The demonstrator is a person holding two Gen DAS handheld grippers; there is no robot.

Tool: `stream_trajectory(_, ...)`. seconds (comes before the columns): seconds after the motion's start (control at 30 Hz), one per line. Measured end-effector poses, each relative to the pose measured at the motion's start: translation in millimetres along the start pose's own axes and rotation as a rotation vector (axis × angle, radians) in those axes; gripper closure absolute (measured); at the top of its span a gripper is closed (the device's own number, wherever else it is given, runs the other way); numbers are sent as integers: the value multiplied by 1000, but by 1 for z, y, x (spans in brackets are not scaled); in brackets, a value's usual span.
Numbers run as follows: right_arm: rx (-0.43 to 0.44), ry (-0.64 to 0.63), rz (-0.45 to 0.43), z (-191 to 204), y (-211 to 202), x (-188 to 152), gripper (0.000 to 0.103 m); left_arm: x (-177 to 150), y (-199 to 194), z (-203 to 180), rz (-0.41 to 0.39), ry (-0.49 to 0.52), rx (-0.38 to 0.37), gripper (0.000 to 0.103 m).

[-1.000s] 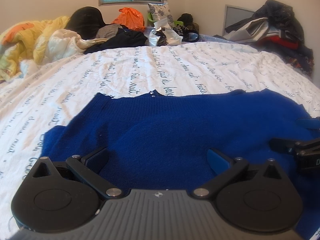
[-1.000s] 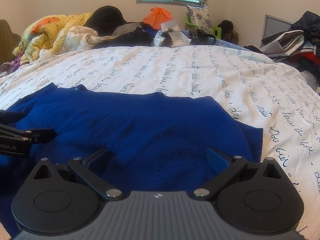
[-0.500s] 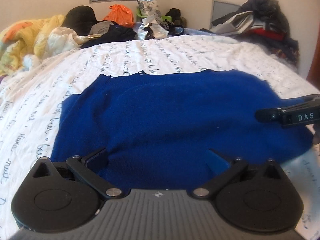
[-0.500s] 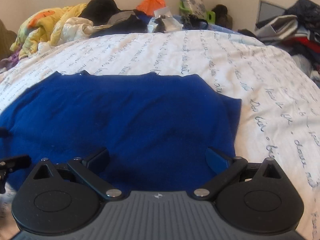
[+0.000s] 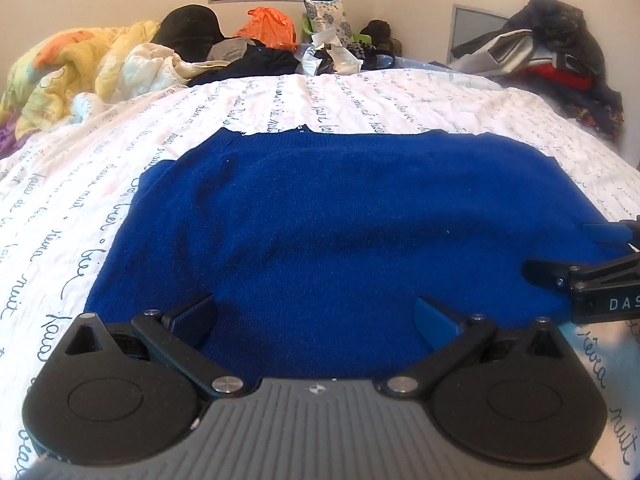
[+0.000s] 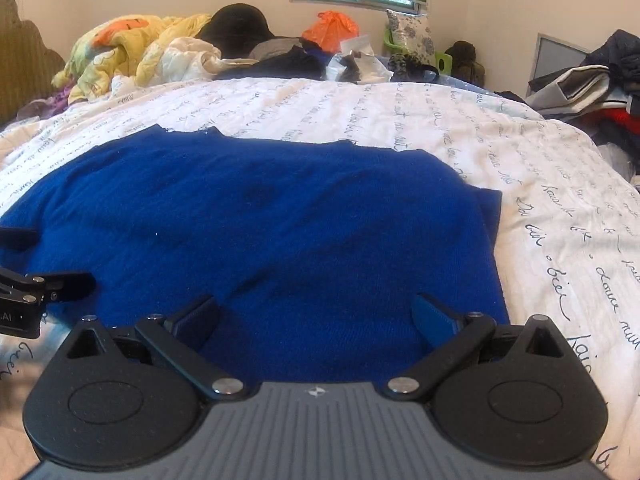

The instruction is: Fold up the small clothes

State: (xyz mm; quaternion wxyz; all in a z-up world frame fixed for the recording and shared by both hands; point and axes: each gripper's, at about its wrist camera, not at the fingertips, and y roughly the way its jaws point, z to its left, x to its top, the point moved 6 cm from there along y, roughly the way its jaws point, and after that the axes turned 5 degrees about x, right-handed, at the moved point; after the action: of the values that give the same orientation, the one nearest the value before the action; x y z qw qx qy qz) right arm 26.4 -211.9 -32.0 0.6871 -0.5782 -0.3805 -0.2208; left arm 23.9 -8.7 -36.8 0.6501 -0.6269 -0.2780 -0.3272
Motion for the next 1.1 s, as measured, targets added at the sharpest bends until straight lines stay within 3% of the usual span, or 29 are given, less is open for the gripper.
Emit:
stream_trajectory(0.87,4,4,1,-2,2,2,0,2,-2,1,2,1,-1,0)
stream_trajectory(0.97,4,4,0,-2,2,2,0,-2,-17,12,4,-61,30,0)
stream_trajectory(1.1,7,5,-1,-1,1,5,0,-11,-45,43,19,-300,-18,0)
